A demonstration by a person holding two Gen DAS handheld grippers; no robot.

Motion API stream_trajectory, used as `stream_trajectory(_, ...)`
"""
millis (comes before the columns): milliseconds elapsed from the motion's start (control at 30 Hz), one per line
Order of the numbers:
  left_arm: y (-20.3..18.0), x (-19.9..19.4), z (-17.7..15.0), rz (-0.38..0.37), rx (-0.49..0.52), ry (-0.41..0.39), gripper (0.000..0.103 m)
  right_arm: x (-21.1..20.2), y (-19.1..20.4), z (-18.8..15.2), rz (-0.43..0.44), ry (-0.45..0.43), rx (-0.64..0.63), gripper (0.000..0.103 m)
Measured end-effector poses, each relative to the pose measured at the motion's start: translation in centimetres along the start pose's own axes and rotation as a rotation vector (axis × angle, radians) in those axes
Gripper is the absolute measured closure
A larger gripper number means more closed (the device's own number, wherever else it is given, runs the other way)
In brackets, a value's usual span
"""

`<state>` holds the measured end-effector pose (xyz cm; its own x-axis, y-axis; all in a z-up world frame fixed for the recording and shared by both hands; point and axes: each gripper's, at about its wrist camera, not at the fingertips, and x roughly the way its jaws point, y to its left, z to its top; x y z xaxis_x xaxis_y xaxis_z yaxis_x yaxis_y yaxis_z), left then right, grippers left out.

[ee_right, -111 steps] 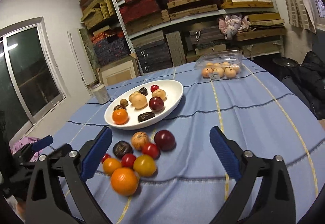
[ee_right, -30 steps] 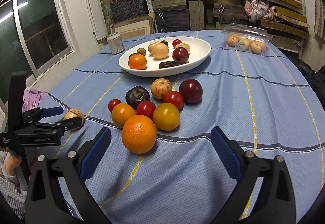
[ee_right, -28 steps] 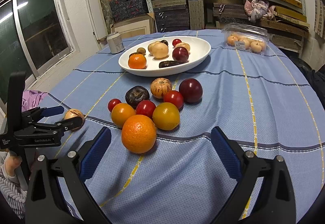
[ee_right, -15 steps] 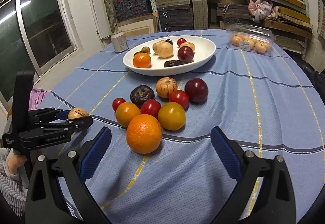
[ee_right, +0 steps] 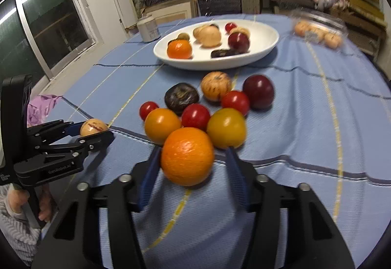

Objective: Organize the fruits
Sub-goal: 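Grasp the spotted pale pear with the left tool while the right tool grasps an orange tangerine, then carry the pear and tangerine onto the white plate and open both tools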

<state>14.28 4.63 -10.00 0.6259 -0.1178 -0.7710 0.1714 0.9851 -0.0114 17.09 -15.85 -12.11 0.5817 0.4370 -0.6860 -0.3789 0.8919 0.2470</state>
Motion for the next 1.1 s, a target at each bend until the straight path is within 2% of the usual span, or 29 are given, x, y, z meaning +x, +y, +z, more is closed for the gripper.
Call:
stream_trajectory(33, 0.0, 0.0, 0.0, 0.0, 0.0, 0.0, 0.057, 0.2, 0.1, 0.0, 0.008, 0.004, 0.003, 0.059)
stream_trajectory(233, 0.1, -0.1, 0.0, -0.022, -0.01, -0.007, 0.057, 0.0, 0.0, -0.1, 0.038, -0.005, 0.018, 0.061)
stream_trajectory(467, -0.6, -2.1, 0.0, -0.063, -0.007, -0.091, 0.057, -1.8, -0.8, -0.6, 0.054, -0.048, 0.051, 0.061)
stream_trajectory(567, -0.8, -2.5, 0.7, -0.073, -0.022, -0.1, 0.057, -2.7, -1.4, -0.5, 0.063, -0.073, 0.078, 0.061)
stream_trajectory(667, -1.3, -3.2, 2.9, -0.089, -0.02, -0.12, 0.057, -4.0, -2.4, 0.5, 0.082, -0.111, 0.119, 0.061)
stream_trajectory(833, -2.1, -3.8, 9.9, -0.077, -0.003, -0.183, 0.057, -6.6, -4.1, 5.3, 0.058, -0.209, 0.154, 0.061)
stream_trajectory(967, -2.7, -1.7, 14.1, -0.088, -0.014, -0.182, 0.057, -6.8, -5.4, 9.8, 0.053, -0.257, 0.182, 0.061)
stream_trajectory(1100, -3.8, 1.7, 16.4, -0.105, -0.005, -0.144, 0.057, -4.0, -7.2, 13.7, 0.047, -0.247, 0.22, 0.061)
